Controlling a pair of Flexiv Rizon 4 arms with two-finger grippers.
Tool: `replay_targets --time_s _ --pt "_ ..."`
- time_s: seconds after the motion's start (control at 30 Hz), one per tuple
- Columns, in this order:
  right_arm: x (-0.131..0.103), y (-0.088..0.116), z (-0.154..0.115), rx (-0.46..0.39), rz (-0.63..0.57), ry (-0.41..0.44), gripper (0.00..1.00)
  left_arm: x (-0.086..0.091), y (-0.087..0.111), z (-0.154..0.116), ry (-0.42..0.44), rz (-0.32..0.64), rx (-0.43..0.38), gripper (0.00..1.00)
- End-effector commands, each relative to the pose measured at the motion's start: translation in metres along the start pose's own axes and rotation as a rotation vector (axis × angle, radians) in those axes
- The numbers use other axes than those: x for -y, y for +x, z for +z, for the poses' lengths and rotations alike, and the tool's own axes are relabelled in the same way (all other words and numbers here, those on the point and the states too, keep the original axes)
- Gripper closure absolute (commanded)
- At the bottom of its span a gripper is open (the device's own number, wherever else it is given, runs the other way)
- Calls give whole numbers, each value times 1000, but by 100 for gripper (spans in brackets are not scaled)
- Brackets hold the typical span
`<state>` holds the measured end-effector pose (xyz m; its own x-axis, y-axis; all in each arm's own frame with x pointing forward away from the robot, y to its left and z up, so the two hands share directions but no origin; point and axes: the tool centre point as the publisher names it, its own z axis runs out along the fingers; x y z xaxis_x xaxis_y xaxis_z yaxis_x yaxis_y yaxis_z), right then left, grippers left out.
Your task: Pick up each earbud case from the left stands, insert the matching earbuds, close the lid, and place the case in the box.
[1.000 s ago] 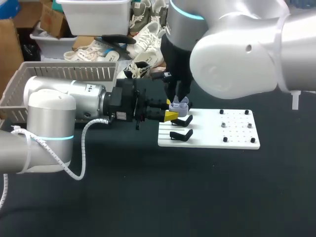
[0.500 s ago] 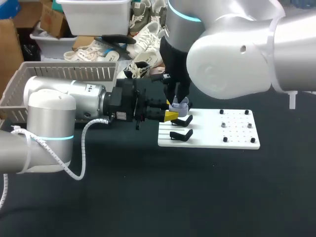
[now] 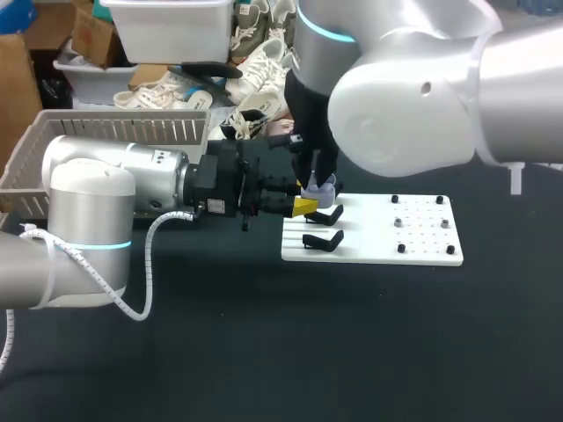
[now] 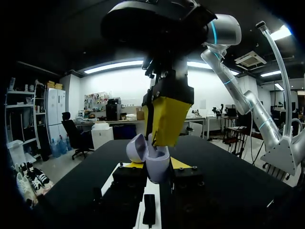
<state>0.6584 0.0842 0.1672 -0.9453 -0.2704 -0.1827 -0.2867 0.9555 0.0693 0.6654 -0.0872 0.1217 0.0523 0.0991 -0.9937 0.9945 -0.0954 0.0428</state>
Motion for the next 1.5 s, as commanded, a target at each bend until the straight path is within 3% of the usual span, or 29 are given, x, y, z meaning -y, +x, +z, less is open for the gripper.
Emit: replay_targets --time_s 0.03,0.27,0.3,0.33,0.37,0.6,0.83,0.9,0.93,1.0,1.07,1.5 --pt "-1 -2 3 -10 -4 4 100 1 0 1 -5 1 0 100" --pt "-1 -3 5 -20 -4 12 100 1 0 1 -5 1 0 100" --pt "-2 -3 5 -21 -4 14 96 1 0 1 -5 1 0 100" --pt "-2 -4 4 -20 -4 15 81 1 0 1 -5 1 0 100" --pt "-2 -4 3 -18 -4 15 75 1 0 1 -5 1 0 100" --pt "-1 -1 -8 8 -1 21 56 1 0 1 -5 1 0 100" --pt "11 -3 -28 61 49 27 53 1 0 1 -5 1 0 100" --pt "20 -9 -27 45 104 56 51 1 0 1 -5 1 0 100" --pt "29 -16 -24 8 204 74 51 1 0 1 -5 1 0 100" --pt "40 -22 -22 -19 264 50 41 1 0 1 -5 1 0 100" --pt "51 -29 -17 -26 313 64 40 1 0 1 -5 1 0 100" --pt "68 -50 0 -42 359 96 33 1 0 1 -5 1 0 100"
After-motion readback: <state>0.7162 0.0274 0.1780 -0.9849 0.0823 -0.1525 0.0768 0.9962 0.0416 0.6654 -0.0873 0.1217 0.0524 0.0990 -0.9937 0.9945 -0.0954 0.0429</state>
